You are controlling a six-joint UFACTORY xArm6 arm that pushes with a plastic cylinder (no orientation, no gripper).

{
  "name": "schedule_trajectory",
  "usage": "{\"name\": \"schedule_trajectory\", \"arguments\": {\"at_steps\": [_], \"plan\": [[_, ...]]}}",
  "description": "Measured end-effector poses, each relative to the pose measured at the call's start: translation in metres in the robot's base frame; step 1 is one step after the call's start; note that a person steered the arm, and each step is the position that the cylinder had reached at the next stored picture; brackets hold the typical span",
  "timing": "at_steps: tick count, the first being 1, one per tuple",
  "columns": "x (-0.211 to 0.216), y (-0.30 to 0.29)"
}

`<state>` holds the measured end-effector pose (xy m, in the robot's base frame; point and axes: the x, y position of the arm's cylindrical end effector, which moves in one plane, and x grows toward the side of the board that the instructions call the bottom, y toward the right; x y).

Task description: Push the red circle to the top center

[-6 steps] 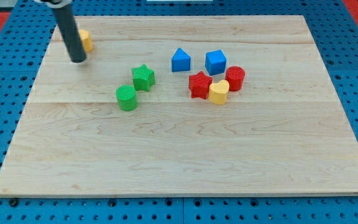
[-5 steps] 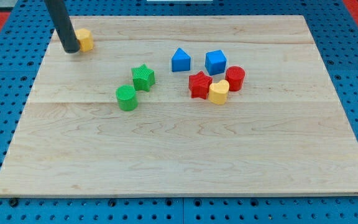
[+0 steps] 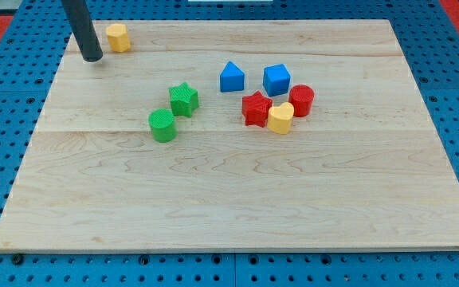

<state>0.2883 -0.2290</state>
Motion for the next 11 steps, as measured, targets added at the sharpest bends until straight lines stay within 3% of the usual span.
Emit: {"name": "schedule_trajectory", "arguments": {"at_steps": [4,11], "plan": [[0.009,0.047],[0.101,0.296]]}}
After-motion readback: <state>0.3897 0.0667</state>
